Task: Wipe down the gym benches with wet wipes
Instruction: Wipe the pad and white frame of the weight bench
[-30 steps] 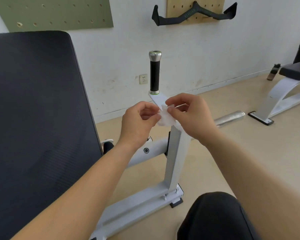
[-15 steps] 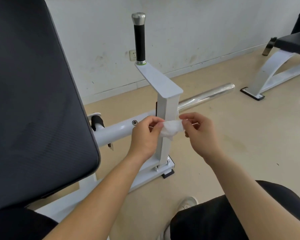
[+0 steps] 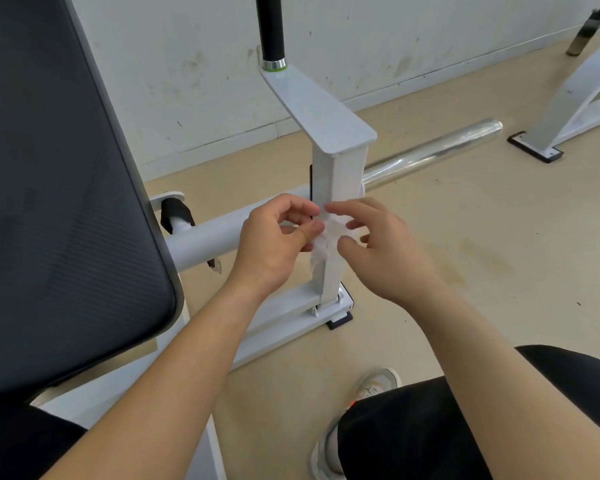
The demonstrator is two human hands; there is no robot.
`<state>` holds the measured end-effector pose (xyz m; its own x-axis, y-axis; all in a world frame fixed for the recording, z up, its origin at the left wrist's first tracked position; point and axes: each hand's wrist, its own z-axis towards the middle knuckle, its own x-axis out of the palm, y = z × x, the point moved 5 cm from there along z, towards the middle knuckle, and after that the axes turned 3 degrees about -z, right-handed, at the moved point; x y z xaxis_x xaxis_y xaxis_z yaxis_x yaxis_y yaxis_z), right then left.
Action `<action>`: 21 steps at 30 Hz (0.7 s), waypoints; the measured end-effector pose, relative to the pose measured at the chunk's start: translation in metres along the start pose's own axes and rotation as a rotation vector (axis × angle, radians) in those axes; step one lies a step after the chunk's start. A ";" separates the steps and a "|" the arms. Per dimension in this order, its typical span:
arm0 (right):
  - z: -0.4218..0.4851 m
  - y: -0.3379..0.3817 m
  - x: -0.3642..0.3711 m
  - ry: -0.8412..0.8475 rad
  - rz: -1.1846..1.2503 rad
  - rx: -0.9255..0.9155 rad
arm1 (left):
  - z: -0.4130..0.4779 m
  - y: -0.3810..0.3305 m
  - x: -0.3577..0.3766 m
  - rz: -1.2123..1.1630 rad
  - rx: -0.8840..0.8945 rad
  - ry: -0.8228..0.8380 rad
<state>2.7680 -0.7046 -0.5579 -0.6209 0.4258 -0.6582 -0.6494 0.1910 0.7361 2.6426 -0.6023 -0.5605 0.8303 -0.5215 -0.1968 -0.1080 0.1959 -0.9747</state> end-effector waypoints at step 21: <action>0.005 -0.022 -0.027 0.071 0.311 0.118 | 0.011 -0.001 -0.021 0.165 0.086 -0.045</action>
<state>2.8012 -0.7154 -0.5557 -0.8131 0.4178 -0.4054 -0.3712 0.1643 0.9139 2.6308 -0.5827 -0.5541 0.8289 -0.4396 -0.3460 -0.1990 0.3464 -0.9167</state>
